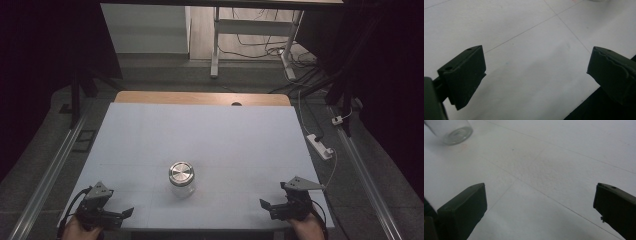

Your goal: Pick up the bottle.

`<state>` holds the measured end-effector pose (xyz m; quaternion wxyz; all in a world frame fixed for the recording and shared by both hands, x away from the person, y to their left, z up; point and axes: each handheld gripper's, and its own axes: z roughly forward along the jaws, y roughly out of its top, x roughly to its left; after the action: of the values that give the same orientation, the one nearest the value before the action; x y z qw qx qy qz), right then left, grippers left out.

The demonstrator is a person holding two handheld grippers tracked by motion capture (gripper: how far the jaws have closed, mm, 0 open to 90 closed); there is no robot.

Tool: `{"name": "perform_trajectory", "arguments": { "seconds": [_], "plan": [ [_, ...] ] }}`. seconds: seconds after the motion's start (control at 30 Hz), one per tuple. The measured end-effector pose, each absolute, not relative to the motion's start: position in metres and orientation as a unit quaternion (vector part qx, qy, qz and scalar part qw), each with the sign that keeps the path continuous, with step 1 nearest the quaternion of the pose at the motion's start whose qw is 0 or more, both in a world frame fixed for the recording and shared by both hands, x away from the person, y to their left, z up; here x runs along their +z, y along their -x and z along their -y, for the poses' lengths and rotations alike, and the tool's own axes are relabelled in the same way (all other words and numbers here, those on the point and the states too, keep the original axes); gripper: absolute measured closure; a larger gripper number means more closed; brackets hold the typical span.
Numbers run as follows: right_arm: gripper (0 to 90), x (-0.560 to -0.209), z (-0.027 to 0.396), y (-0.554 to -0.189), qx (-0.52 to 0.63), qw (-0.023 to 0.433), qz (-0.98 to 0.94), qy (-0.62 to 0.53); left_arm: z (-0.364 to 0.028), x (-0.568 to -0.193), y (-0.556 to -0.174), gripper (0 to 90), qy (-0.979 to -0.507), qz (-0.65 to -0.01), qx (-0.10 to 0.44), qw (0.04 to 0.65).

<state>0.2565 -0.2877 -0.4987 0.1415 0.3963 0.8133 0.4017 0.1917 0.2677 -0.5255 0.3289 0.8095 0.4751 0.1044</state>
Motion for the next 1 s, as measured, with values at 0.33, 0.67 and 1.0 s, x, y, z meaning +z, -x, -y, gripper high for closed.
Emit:
{"name": "perform_trajectory", "arguments": {
  "seconds": [0.33, 0.67, 1.0],
  "plan": [
    [0.0, -0.4992, 0.2879, -0.2581, 0.404, 0.122, -0.814, -0.398, -0.2682, -0.5259, -0.1927, 2.8, -0.810, -0.475, 0.098, 0.328],
    [0.0, -0.4988, 0.2873, -0.2570, 0.400, 0.127, -0.814, -0.402, -0.2681, -0.5261, -0.1935, 2.9, -0.811, -0.475, 0.095, 0.327],
    [0.0, -0.4989, 0.2852, -0.2562, 0.395, 0.131, -0.818, -0.396, -0.2693, -0.5257, -0.1933, 1.5, -0.808, -0.478, 0.094, 0.331]
  ]
}}
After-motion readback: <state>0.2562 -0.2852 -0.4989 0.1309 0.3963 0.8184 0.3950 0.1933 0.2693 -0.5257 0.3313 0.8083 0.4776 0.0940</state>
